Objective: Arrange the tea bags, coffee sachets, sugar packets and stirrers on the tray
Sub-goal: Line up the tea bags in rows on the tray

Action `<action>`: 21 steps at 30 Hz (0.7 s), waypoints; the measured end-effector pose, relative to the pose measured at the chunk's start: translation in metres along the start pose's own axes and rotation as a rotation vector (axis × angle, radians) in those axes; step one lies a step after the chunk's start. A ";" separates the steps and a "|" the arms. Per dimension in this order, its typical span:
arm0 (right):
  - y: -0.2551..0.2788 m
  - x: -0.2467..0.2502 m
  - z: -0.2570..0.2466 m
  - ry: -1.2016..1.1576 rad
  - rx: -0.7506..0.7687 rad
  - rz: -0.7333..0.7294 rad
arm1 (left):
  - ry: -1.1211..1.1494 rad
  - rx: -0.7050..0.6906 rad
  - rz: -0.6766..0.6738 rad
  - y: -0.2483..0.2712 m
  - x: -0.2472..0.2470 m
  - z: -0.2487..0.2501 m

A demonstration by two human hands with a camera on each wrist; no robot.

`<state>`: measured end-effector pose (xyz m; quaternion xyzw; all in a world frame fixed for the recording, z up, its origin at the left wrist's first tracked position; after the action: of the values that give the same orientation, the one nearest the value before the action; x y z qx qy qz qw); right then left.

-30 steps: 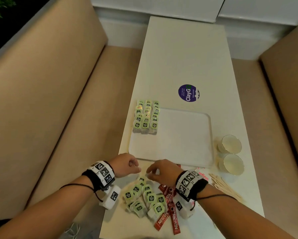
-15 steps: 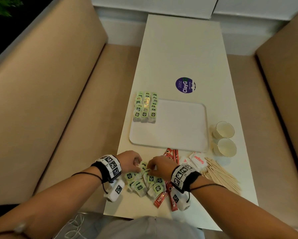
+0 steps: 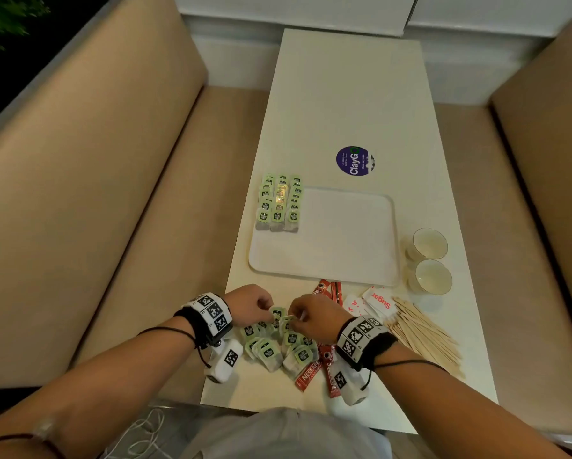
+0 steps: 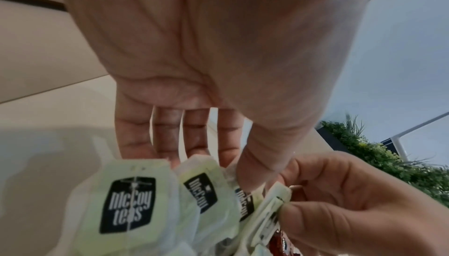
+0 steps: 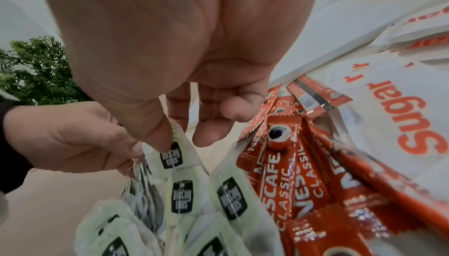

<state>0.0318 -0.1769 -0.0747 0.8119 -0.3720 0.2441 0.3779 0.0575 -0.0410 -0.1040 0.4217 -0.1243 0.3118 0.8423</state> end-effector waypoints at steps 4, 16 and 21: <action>0.002 0.011 0.006 -0.120 -0.038 0.047 | 0.089 -0.011 0.056 0.001 0.011 0.003; -0.013 0.068 -0.002 -0.500 -0.025 0.265 | 0.879 0.039 0.110 -0.004 0.043 0.026; -0.030 0.086 0.000 -0.567 -0.016 0.349 | 0.977 -0.020 0.134 -0.007 0.060 0.038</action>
<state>0.1077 -0.1998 -0.0289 0.7686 -0.5976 0.0663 0.2184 0.1106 -0.0487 -0.0565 0.2091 0.2552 0.5253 0.7844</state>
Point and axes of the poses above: each hand's wrist, its own y-axis away from the middle knuckle, its own x-axis out of the back of the hand, z = x × y, the point moved 9 cm from there along -y, towards the middle knuckle, and after that the axes turned 1 degree about y, right-handed, at the moved point
